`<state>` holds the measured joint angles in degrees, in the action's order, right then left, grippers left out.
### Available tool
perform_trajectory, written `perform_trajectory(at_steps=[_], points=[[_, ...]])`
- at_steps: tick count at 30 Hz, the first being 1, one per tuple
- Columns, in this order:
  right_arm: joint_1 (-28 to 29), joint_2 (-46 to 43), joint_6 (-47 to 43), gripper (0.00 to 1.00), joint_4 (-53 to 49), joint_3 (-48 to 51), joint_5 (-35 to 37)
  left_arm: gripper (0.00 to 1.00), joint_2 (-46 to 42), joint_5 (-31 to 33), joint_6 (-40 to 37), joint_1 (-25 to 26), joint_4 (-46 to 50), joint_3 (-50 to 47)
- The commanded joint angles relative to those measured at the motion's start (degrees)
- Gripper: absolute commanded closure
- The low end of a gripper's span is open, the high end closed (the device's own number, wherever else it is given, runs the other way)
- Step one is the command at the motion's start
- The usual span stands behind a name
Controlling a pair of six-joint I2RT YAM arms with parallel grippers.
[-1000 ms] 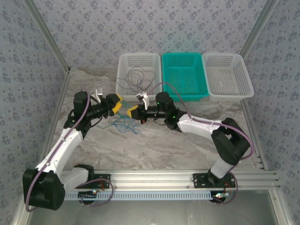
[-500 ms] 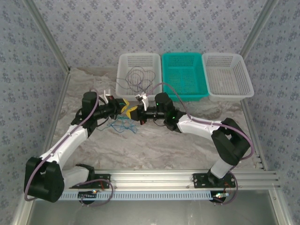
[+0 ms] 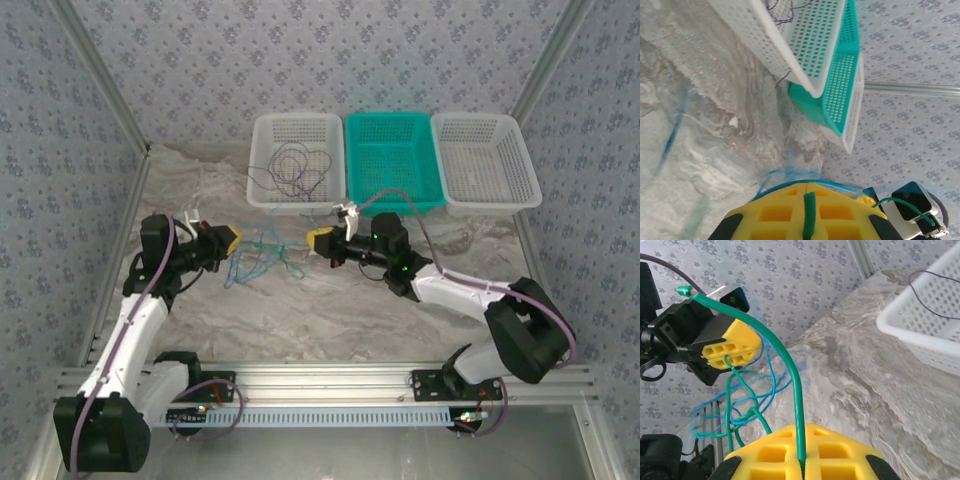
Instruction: Untangle the cables
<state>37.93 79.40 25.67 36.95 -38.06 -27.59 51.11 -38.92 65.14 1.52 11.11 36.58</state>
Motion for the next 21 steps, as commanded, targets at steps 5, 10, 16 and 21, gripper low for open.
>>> perform_trajectory(at_steps=[5,10,16,21], points=[[-13.0,-9.6,3.4,1.0,-11.0,8.3,15.3,1.0,-3.0,14.0,-10.0,-9.0,13.4,4.0],[-16.9,-15.7,3.2,1.0,-16.0,11.6,18.5,1.0,-2.5,14.2,-10.7,-11.5,13.3,2.1],[-21.5,-24.4,6.4,1.0,-22.1,14.0,21.3,1.0,-2.1,16.9,-12.3,-11.8,14.0,0.4],[-22.6,-33.0,7.8,1.0,-26.9,10.4,18.9,1.0,-1.9,14.4,-12.9,-11.8,11.2,-1.2]])
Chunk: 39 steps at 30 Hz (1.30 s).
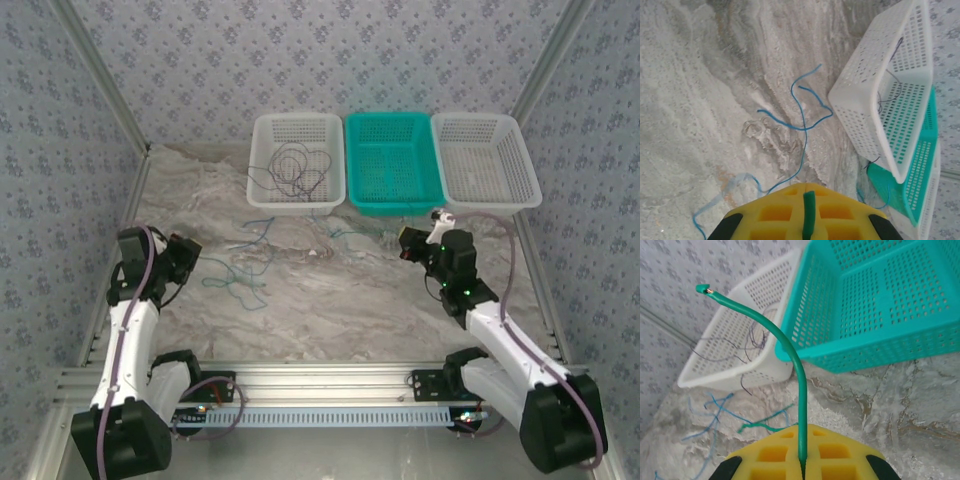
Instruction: Untangle the cables
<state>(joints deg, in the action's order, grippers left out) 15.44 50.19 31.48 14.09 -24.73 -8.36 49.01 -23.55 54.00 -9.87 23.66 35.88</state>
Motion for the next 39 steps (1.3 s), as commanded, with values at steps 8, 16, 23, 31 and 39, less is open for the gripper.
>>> perform_trajectory(at_steps=[8,16,23,31,39], points=[[-0.2,-2.2,3.3,1.0,-12.3,-23.3,-3.1,1.0,-2.1,-5.3,-4.2,0.0,-4.3,-1.5],[-0.2,13.2,7.0,1.0,-13.3,-38.2,-7.1,1.0,-3.3,-3.9,-4.9,4.9,-4.5,-2.5],[-9.7,22.9,13.0,1.0,-25.3,-44.8,17.8,1.0,-3.7,-4.0,-6.4,8.0,-4.4,-1.3],[-12.2,42.3,9.7,1.0,-17.6,-52.9,16.2,1.0,-3.4,-3.2,-7.1,9.8,-4.0,-0.1],[-8.2,57.5,11.1,0.28,-27.8,-70.1,17.5,1.0,-2.8,-2.7,-7.0,11.4,-4.6,-0.1]])
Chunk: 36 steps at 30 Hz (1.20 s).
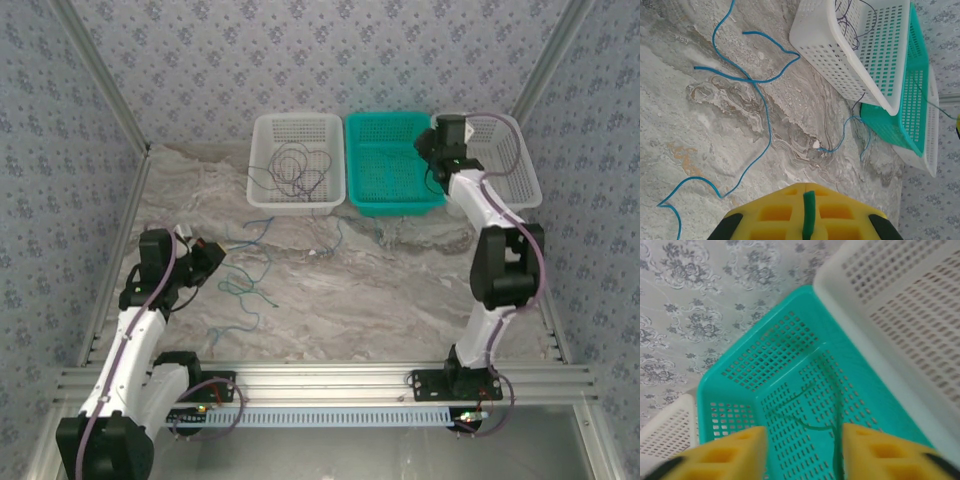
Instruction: Untangle the cables
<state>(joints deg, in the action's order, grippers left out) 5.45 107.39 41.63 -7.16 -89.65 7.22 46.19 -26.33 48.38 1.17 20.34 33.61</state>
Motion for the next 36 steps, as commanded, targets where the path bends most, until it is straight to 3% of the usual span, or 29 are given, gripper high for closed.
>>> perform_trajectory(at_steps=[1,4,7,11,14,18,25,28,36], points=[[2.7,-1.2,1.9,0.03,-7.6,-4.6,4.8,1.0,0.3,0.0,-1.4,0.5,-1.2,2.4],[4.0,-9.5,3.7,0.01,-3.8,3.6,9.1,1.0,1.3,-0.6,-1.6,0.8,-1.5,3.1],[3.1,-18.4,3.8,0.0,-0.4,11.2,2.3,1.0,1.6,-0.7,-1.9,1.5,-1.8,3.7],[5.5,-28.2,-3.4,0.0,0.4,17.3,-10.8,1.0,1.2,-0.3,-2.2,2.9,-3.8,3.4],[12.8,-34.2,-12.0,0.01,-0.3,20.8,-16.6,1.0,1.3,-0.1,-2.8,4.4,-6.4,3.0],[25.0,-39.7,-20.3,0.01,-0.5,28.3,-16.9,1.0,2.6,0.2,-4.4,7.0,-7.8,3.6],[37.6,-39.4,-19.6,0.02,6.5,35.6,-21.5,1.0,3.9,4.4,-4.9,15.3,-11.5,4.4],[39.0,-36.9,-18.2,0.06,8.4,35.7,-24.1,1.0,5.4,6.5,-5.0,19.8,-14.1,5.2],[39.4,-29.7,-14.4,0.28,14.5,35.7,-29.4,1.0,12.9,11.2,-7.5,29.9,-14.8,10.7]])
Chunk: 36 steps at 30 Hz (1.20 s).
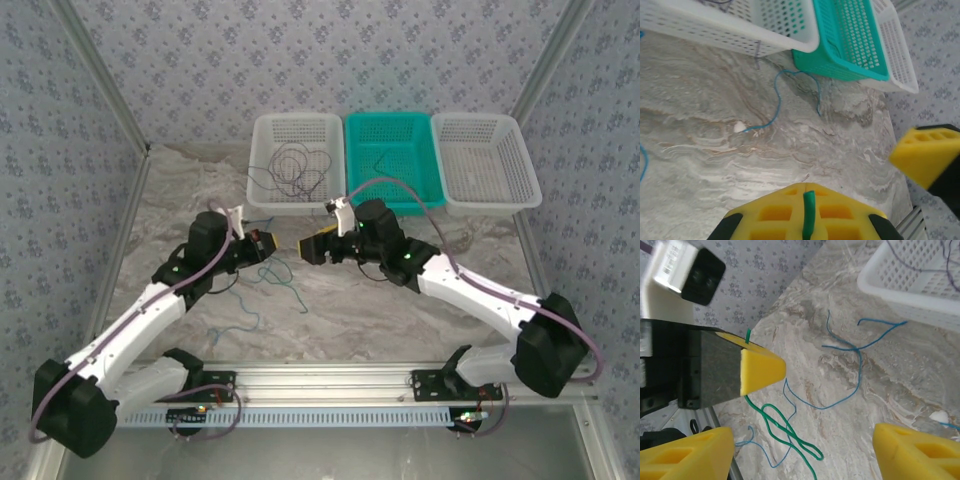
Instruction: Untangle the cables
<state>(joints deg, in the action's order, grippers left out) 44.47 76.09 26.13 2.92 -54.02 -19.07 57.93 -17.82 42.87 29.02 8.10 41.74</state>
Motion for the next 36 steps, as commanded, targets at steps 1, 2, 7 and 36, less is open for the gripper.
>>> perform_trajectory(at_steps=[1,2,7,36], points=[[0.4,2.3,1.0,0.3,5.4,0.4,-3.6,1.0,1.7,2.9,-1.8,2.7,-3.1,2.9],[0.4,3.0,0.4,0.32,6.5,0.8,-4.5,1.0,2.3,2.9,-1.5,3.2,-3.5,3.0],[0.9,4.8,-5.8,0.36,12.7,4.7,-11.1,1.0,3.9,2.9,-1.2,3.8,-3.5,4.6],[0.6,3.6,0.6,1.0,33.2,12.6,-0.8,0.41,1.9,-1.4,0.0,4.6,-6.6,10.1]])
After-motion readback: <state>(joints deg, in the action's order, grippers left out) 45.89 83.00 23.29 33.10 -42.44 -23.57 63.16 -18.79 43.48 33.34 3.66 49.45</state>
